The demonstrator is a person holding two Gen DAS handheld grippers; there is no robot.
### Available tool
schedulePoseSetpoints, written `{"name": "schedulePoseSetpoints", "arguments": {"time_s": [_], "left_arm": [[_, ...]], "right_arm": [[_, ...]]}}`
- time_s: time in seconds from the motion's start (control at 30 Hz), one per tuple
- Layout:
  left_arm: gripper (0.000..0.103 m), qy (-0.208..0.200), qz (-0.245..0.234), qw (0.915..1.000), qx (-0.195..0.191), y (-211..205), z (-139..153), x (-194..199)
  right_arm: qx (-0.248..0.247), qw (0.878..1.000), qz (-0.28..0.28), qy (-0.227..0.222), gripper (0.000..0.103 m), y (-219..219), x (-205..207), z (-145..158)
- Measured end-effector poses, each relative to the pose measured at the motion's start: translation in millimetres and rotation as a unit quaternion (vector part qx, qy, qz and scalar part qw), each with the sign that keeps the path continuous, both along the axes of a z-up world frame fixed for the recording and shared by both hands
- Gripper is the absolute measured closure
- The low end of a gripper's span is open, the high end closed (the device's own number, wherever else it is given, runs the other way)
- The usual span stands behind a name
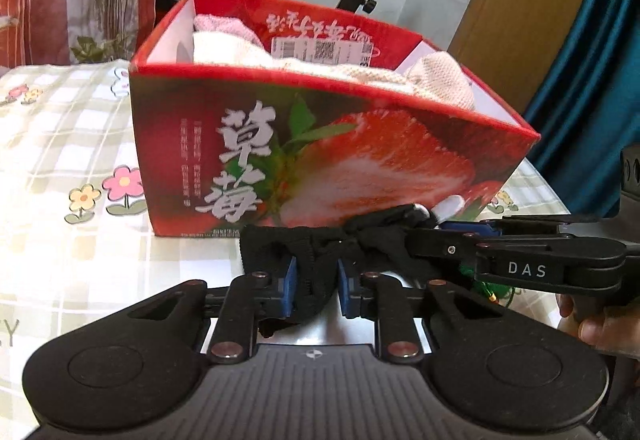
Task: Organize soft objects
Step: 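Grasp the black item with the left gripper while the right gripper grasps its white-trimmed end, then lift the black glove with both grippers over the red box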
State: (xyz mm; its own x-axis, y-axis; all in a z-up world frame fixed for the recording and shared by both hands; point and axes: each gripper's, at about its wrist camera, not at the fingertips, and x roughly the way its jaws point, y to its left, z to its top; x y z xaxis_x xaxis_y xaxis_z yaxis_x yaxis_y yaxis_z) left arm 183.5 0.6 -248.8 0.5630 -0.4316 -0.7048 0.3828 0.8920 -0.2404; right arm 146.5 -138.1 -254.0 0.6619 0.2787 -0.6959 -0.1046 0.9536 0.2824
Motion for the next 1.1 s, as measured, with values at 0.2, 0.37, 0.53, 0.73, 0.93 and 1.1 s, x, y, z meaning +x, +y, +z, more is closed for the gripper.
{"name": "schedulePoseSetpoints", "arguments": {"time_s": [0.2, 0.37, 0.53, 0.73, 0.93, 1.1], "left_arm": [[0.080, -0.027, 0.000, 0.9996, 0.002, 1, 20, -10], [0.080, -0.043, 0.003, 0.9991, -0.003, 3, 36, -24], [0.080, -0.062, 0.004, 0.9980, -0.005, 2, 50, -41], [0.080, -0.082, 0.003, 0.9966, -0.010, 6, 67, -52], [0.080, -0.108, 0.003, 0.9940, -0.016, 7, 85, -55], [0.080, -0.125, 0.006, 0.9919, -0.023, 8, 98, -48]], "right_arm": [[0.007, 1.000, -0.002, -0.028, 0.089, 2, -10, 17], [0.014, 0.999, -0.005, -0.047, 0.089, 3, -22, 30], [0.019, 0.998, -0.008, -0.065, 0.089, 3, -35, 43], [0.019, 0.996, -0.005, -0.088, 0.090, 4, -49, 61], [0.016, 0.994, -0.001, -0.109, 0.090, 6, -50, 82], [0.014, 0.992, 0.005, -0.125, 0.090, 4, -41, 101]]}}
